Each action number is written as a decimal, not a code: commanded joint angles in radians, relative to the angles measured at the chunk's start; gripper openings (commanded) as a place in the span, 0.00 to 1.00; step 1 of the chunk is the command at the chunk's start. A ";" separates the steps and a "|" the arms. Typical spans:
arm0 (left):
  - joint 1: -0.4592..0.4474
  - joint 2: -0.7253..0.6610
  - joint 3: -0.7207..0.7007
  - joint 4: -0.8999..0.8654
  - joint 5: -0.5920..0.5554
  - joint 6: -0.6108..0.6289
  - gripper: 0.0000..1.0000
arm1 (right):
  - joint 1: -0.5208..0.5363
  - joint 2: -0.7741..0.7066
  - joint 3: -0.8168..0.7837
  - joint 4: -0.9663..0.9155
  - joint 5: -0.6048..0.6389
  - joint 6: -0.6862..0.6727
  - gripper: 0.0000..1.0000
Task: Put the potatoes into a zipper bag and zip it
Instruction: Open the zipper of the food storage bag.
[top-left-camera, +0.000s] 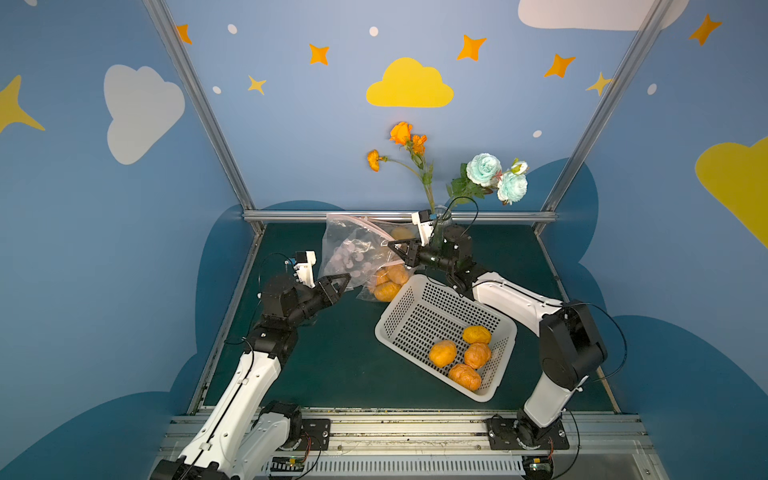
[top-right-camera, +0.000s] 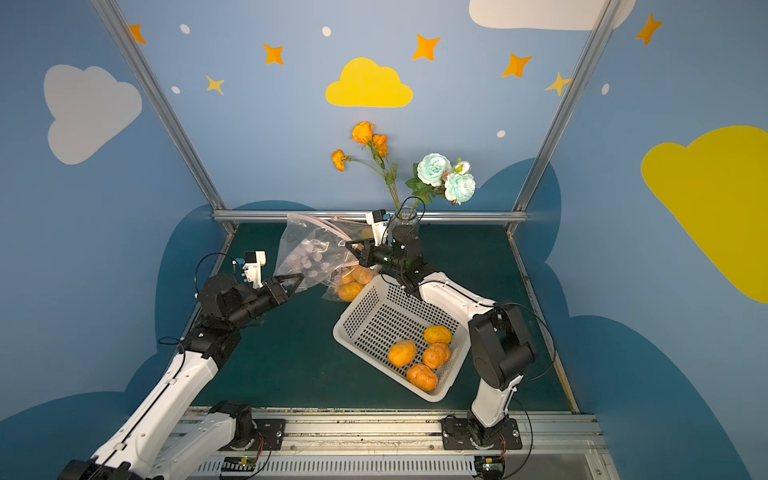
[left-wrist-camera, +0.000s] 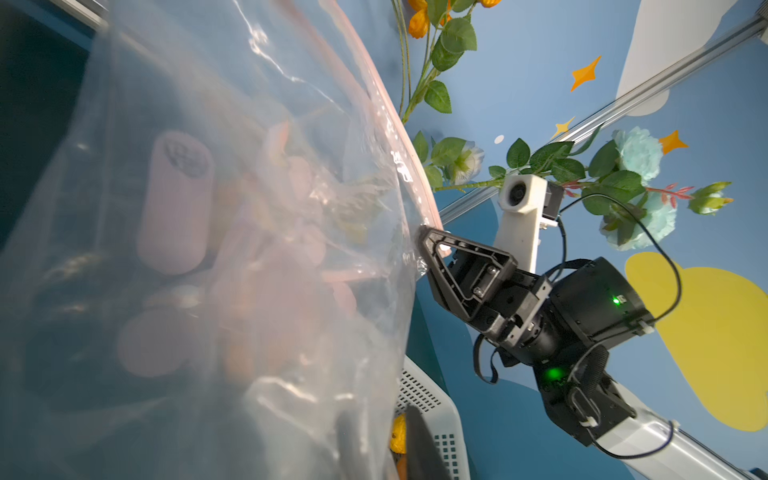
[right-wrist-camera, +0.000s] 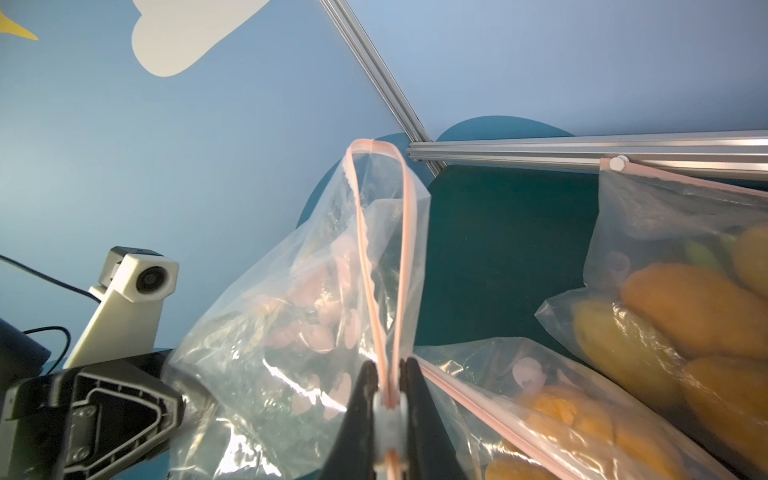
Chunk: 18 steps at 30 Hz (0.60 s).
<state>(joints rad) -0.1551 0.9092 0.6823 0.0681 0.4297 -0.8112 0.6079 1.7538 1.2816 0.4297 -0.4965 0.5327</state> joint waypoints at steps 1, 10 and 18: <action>0.000 0.003 0.031 -0.096 -0.133 0.027 0.59 | -0.003 -0.009 0.032 -0.017 0.031 -0.068 0.00; 0.101 -0.075 0.128 -0.588 -0.519 -0.028 0.66 | 0.106 -0.044 0.107 -0.257 0.098 -0.409 0.00; 0.267 -0.100 0.128 -0.698 -0.375 -0.062 0.67 | 0.321 -0.086 0.084 -0.329 0.319 -0.660 0.00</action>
<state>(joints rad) 0.0757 0.8062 0.7906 -0.5373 0.0082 -0.8597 0.8822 1.7084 1.3632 0.1482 -0.2909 0.0074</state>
